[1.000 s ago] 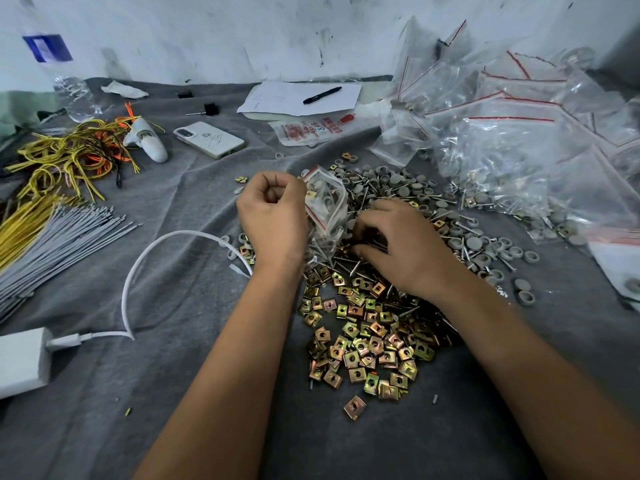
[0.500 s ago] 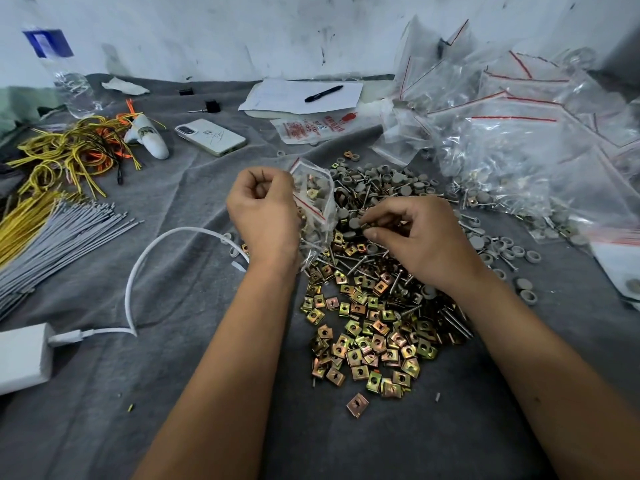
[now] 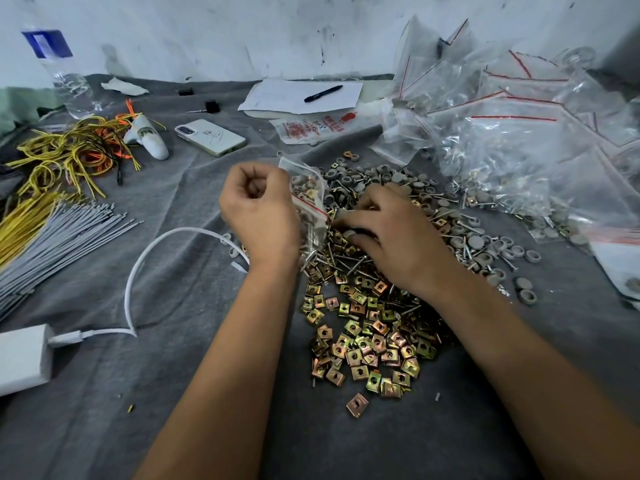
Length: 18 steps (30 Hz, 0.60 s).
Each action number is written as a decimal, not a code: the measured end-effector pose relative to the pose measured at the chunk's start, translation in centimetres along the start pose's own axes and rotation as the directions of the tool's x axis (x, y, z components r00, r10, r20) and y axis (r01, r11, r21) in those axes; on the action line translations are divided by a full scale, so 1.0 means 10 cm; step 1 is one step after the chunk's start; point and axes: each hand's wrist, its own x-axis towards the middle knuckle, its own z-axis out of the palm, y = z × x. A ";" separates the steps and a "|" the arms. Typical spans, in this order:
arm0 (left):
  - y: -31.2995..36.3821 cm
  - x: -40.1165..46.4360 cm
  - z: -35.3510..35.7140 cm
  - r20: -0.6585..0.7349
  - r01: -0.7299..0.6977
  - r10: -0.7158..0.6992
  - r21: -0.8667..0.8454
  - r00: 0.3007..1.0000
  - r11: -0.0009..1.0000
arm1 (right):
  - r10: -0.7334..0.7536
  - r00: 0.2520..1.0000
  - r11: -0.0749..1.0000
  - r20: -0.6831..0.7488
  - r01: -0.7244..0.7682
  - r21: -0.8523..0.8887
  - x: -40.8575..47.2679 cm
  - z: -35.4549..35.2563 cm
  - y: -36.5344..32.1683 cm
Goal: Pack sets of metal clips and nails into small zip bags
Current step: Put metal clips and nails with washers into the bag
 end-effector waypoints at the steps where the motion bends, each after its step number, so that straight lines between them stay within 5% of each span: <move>1: -0.01 0.01 0.00 -0.010 0.003 -0.003 -0.007 1.000 1.000 | -0.020 0.999 0.999 0.034 0.021 -0.024 0.01 0.02 -0.02; 8: -0.01 -0.01 -0.01 0.019 0.009 -0.010 0.037 1.000 0.999 | 0.004 0.999 0.999 0.042 -0.006 0.040 0.01 0.03 0.05; 11: -0.04 -0.01 -0.03 -0.009 -0.026 0.028 0.197 1.000 0.980 | 0.046 0.999 0.990 0.024 -0.049 0.130 -0.05 0.01 0.08; 18: -0.11 -0.08 -0.01 0.080 -0.163 0.152 0.700 0.985 0.696 | 0.180 0.969 0.941 -0.168 -0.119 0.318 -0.08 -0.04 0.09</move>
